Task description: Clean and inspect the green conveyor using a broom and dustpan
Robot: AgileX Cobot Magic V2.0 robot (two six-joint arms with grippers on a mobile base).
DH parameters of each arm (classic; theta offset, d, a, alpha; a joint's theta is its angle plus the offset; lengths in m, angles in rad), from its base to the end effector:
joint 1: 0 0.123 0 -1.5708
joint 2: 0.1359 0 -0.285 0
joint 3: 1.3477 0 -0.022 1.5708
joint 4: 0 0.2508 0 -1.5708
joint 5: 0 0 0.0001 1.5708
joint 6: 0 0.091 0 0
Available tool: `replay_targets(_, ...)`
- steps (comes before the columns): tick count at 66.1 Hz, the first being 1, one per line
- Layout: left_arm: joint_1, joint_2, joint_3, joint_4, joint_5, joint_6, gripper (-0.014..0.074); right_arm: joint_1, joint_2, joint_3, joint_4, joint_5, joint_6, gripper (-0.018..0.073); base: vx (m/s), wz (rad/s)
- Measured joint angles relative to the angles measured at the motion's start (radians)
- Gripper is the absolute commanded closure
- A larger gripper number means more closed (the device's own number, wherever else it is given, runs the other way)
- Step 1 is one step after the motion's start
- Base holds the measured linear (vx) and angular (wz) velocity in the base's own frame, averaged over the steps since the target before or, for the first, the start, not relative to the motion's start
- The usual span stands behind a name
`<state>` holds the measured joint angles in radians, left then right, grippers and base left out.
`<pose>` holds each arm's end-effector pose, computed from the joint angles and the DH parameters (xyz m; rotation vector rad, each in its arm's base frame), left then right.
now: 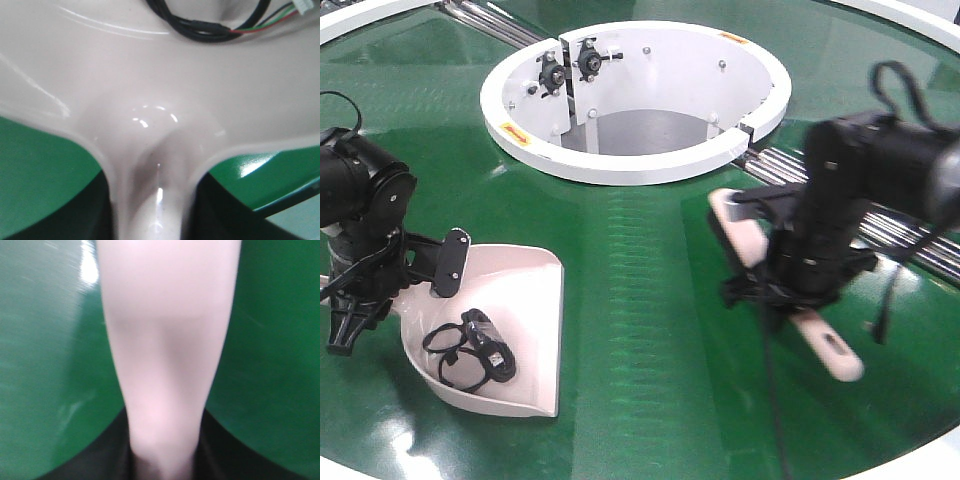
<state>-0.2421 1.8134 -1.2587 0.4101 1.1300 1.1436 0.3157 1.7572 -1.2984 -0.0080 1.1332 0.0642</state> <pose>0.3376 -0.0496 0.2096 -2.0618 -2.0683 -0.4724 0.3214 0.1043 0.2319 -0.3905 3.0505 0.0080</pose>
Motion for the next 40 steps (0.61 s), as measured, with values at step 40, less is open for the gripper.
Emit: replay_targets(40,0.000,0.000,0.000,-0.001,0.001,0.000,0.0603,-0.148,-0.060,0.116,0.060,-0.070,-0.132,0.0561,0.00,0.00)
